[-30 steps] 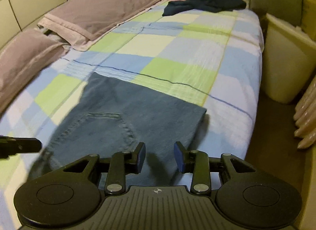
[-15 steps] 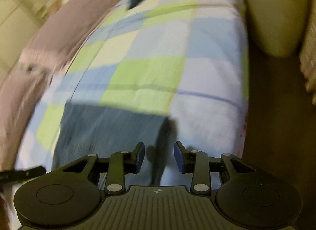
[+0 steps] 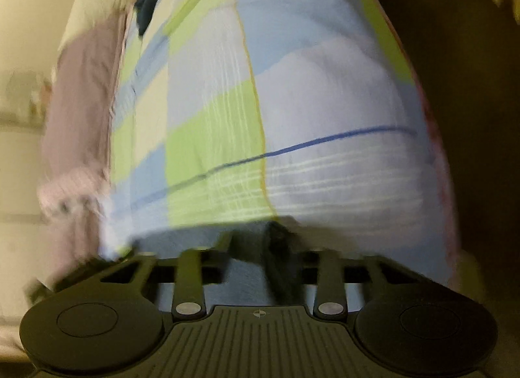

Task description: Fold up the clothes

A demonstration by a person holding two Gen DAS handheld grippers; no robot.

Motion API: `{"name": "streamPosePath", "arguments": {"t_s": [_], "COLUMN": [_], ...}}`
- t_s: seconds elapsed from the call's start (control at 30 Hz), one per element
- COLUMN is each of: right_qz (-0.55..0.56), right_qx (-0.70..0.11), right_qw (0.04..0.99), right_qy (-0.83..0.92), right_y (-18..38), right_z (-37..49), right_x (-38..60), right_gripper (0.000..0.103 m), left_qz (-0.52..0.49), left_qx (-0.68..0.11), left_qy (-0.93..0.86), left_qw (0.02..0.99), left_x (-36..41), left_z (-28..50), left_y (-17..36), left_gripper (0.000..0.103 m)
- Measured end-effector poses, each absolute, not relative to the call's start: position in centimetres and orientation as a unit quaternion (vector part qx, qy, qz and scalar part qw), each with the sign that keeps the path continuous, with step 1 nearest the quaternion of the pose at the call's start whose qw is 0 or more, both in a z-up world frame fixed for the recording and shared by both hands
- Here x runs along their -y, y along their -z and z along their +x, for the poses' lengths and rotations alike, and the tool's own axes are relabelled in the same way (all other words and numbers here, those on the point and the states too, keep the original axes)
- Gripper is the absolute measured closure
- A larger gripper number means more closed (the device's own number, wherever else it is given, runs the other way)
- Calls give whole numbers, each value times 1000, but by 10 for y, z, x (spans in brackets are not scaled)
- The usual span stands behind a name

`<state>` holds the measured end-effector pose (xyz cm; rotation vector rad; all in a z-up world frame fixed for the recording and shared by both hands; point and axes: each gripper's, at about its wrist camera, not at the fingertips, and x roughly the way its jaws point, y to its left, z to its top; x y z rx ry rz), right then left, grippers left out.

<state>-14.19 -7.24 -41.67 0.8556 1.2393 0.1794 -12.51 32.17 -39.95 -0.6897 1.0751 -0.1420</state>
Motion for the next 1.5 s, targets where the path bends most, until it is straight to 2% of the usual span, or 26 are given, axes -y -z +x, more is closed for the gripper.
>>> {"name": "streamPosePath", "arguments": {"t_s": [0.03, 0.1, 0.2, 0.27, 0.4, 0.5, 0.53, 0.57, 0.6, 0.63, 0.67, 0.77, 0.93, 1.03, 1.13, 1.4, 1.43, 1.5], "right_qz": [379, 357, 328, 314, 231, 140, 109, 88, 68, 47, 26, -19, -48, -45, -51, -55, -56, -51], "right_qx": [-559, -553, -542, -543, -540, -494, -478, -478, -478, -477, -475, -478, -511, -516, -507, -511, -515, -527], "right_qw": [732, 747, 766, 770, 799, 843, 854, 850, 846, 840, 833, 812, 794, 791, 794, 790, 789, 786], "right_qy": [-87, -97, -106, -116, -128, -162, -174, -201, -229, -255, -282, -336, -327, -326, -332, -335, -331, -319], "right_y": [416, 417, 425, 422, 399, 371, 362, 361, 360, 359, 358, 365, 392, 386, 377, 378, 381, 387], "right_z": [-143, -145, -149, -149, -141, -139, -138, -138, -138, -137, -137, -143, -149, -149, -148, -156, -157, -157], "right_x": [72, 70, 62, 61, 55, 44, 40, 29, 18, 7, -4, -35, -52, -49, -46, -50, -50, -44], "right_gripper": [83, 84, 85, 83, 64, 62, 63, 63, 76, 93, 96, 96, 96, 96, 96, 96, 96, 96], "left_qz": [-312, -286, -247, -208, -143, -149, -168, -187, -201, -205, -201, -174, -185, -192, -275, -201, -190, -178], "left_qx": [-487, -476, -475, -467, -450, -449, -450, -450, -454, -462, -469, -482, -488, -490, -446, -482, -489, -487], "left_qy": [79, 98, 106, 95, 51, -16, -18, -21, -21, -18, -14, -21, -79, -116, -76, 18, 23, 25], "left_qw": [812, 826, 838, 854, 880, 881, 877, 873, 868, 863, 860, 859, 849, 842, 848, 852, 851, 855], "left_x": [-322, -325, -321, -312, -298, -303, -303, -303, -299, -291, -283, -261, -286, -303, -312, -263, -260, -256], "left_z": [-128, -131, -131, -138, -157, -193, -208, -222, -234, -244, -251, -261, -278, -288, -304, -258, -256, -265], "left_y": [398, 404, 427, 413, 376, 346, 340, 334, 333, 334, 337, 359, 373, 380, 350, 377, 385, 390], "left_gripper": [89, 88, 86, 82, 81, 90, 101, 103, 103, 103, 103, 103, 103, 103, 103, 103, 100, 100]}}
